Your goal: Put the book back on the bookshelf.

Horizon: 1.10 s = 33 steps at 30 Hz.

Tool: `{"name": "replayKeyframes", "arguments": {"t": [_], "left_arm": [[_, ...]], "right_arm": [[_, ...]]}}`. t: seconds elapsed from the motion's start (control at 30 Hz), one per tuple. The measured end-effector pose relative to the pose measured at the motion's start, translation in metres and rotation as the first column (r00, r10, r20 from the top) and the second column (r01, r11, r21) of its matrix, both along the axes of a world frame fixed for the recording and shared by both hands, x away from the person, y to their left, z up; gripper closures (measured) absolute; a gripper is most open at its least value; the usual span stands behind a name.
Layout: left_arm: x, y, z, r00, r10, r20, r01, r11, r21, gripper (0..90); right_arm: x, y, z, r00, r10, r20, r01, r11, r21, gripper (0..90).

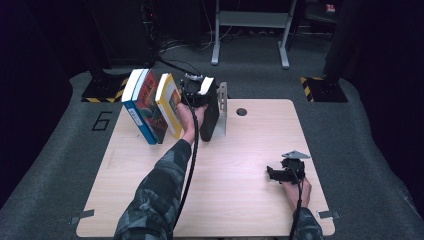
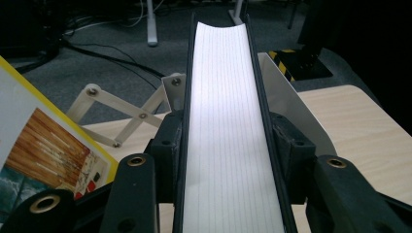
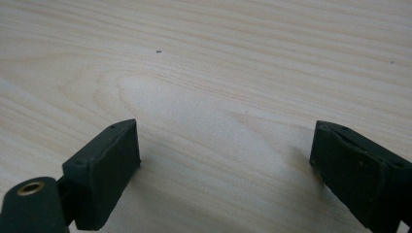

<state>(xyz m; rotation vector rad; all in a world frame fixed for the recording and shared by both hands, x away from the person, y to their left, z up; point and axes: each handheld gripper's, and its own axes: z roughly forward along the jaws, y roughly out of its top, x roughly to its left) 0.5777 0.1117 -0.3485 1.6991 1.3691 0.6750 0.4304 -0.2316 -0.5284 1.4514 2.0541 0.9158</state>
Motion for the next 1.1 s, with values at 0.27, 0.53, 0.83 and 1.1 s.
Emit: {"name": "replayKeyframes", "arguments": {"t": [0.27,0.53,0.83,1.1], "left_arm": [[0.010,0.000,-0.001,0.9964,0.085,-0.004,-0.085,0.9954,-0.045,54.5],[0.015,0.002,-0.011,0.9913,0.129,-0.027,-0.131,0.9873,-0.090,54.3],[0.018,0.010,-0.011,0.9900,0.134,-0.044,-0.138,0.9840,-0.112,53.6],[0.012,0.021,-0.012,0.9900,0.117,-0.078,-0.125,0.9860,-0.109,35.7]], "right_arm": [[0.000,0.000,0.000,1.0000,-0.004,-0.003,0.004,1.000,-0.001,10.3],[0.000,0.000,0.000,1.0000,-0.001,0.002,0.001,1.000,-0.002,10.9],[-0.001,0.000,0.000,1.0000,-0.004,0.000,0.004,1.000,-0.001,11.1],[-0.001,0.000,0.000,1.0000,-0.005,0.002,0.005,1.000,-0.001,11.1]]}}
